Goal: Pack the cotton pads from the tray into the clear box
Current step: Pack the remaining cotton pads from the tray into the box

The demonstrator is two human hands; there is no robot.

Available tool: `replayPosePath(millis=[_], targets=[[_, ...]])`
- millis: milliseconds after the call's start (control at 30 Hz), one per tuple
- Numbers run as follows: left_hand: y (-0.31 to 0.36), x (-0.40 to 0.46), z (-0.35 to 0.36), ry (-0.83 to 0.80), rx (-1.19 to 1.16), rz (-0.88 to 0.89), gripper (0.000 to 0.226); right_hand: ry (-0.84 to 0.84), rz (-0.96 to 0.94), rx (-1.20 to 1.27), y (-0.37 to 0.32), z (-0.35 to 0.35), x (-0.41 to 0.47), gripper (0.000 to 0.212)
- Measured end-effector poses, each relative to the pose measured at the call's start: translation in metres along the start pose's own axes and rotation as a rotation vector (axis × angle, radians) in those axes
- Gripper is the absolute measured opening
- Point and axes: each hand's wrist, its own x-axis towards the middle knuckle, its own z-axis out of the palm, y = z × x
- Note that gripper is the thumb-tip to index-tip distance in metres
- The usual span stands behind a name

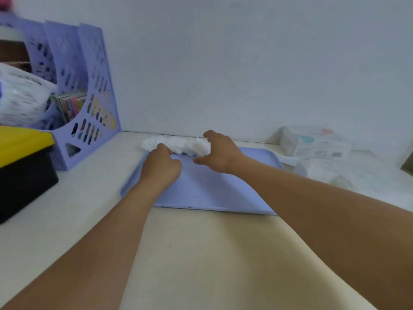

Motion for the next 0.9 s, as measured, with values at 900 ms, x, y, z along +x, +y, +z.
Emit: replayPosePath(millis=[900], targets=[[0.044, -0.035, 0.006, -0.559, -1.098, -0.058, 0.034, -0.046, 0.205, 1.254, 0.01, -0.04, -0.051, 0.019]])
